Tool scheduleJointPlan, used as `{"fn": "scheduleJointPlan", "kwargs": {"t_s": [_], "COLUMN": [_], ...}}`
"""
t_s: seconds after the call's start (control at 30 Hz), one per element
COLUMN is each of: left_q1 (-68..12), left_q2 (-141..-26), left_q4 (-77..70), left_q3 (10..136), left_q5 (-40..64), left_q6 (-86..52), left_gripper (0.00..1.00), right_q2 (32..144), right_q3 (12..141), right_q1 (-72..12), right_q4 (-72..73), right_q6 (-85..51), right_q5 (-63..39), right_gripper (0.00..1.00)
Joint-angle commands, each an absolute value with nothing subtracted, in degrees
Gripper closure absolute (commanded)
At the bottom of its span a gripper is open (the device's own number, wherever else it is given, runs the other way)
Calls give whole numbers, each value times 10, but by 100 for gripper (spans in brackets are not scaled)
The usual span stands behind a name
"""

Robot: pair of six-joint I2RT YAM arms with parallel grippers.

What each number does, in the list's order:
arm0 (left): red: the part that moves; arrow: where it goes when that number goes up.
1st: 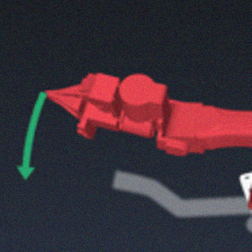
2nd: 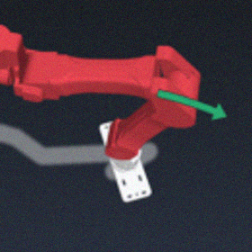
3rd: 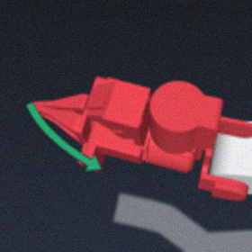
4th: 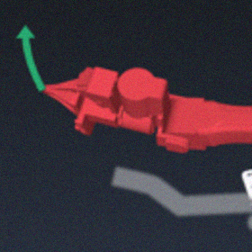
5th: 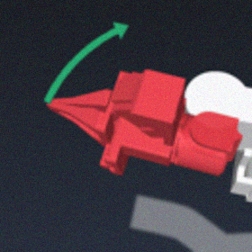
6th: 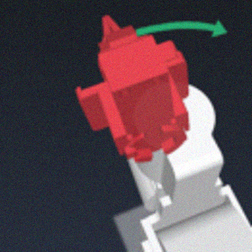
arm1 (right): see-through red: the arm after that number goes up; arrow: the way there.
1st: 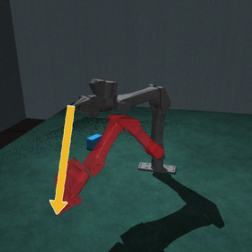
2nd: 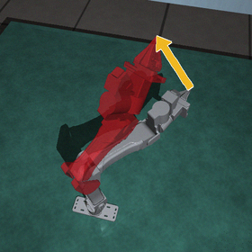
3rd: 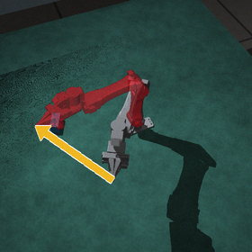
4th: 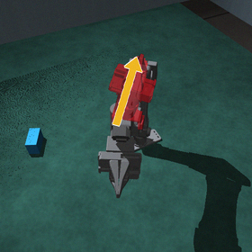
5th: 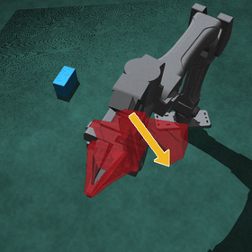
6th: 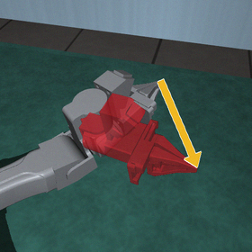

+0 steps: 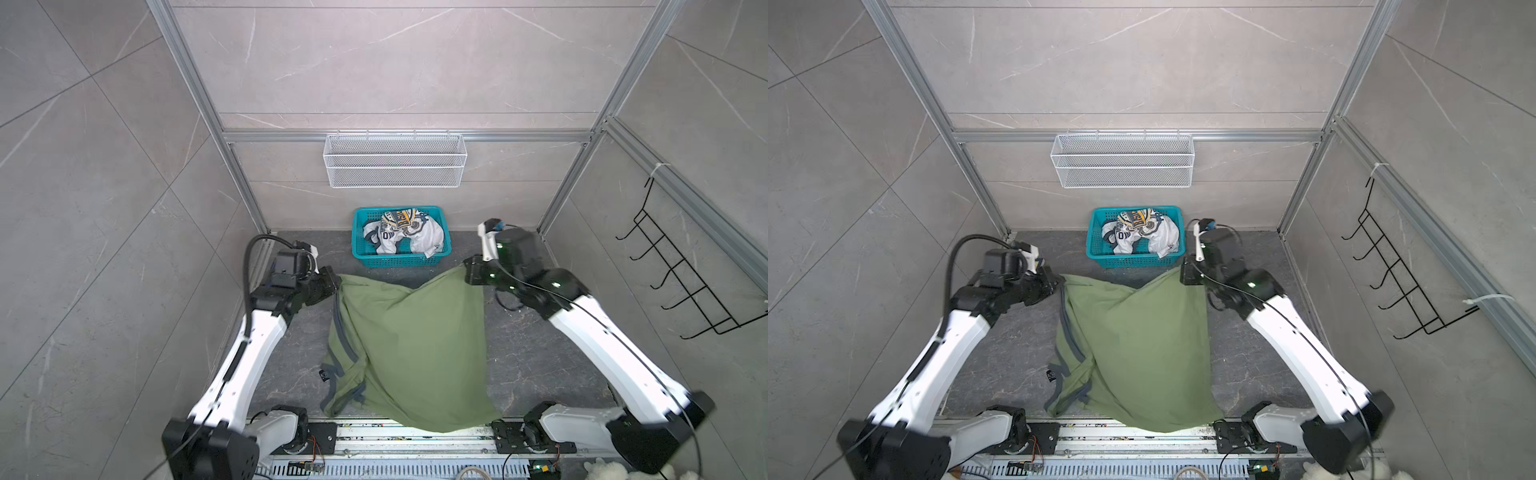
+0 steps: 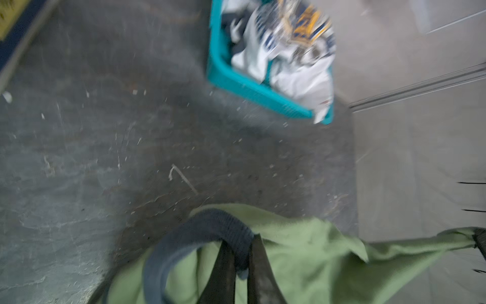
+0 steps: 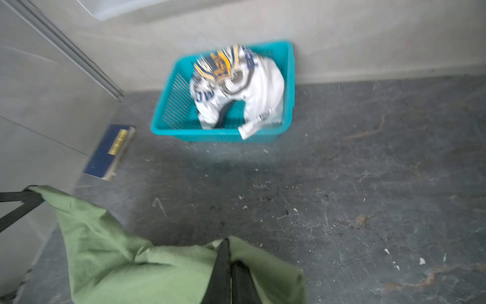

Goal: Fold and stack tank tops
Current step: Smooth out the tank top at the center of the table.

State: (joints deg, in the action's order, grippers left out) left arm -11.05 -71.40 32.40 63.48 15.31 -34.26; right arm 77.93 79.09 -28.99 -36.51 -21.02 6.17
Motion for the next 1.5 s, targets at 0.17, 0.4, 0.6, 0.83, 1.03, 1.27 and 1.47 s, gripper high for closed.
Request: {"fn": "scheduleJointPlan", "kwargs": {"t_s": [0.17, 0.4, 0.6, 0.83, 1.03, 1.27, 1.47], "left_q1": [-127, -133, -134, -143, -241, -295, -303], "left_q2": [-912, -1040, -1090, -965, -898, -941, -1004], "left_q4": [179, 200, 269, 391, 384, 310, 272], "left_q3": [694, 777, 841, 825, 747, 684, 666], "left_q5": [99, 60, 31, -67, -34, -1, 20], "left_q6": [-316, -300, -290, -293, -305, -355, -368], "left_gripper": [100, 100, 60, 31, 29, 32, 33], "right_q2": [960, 1052, 1079, 964, 913, 972, 1022], "right_q3": [765, 798, 834, 765, 647, 575, 569], "right_q1": [-230, -207, -201, -205, -239, -268, -265], "right_q4": [-216, -196, -229, -266, -239, -172, -171], "right_q6": [-190, -179, -162, -168, -239, -311, -322], "right_q5": [114, 111, 134, 107, -7, -35, -27], "right_gripper": [100, 100, 68, 31, 32, 35, 37]}}
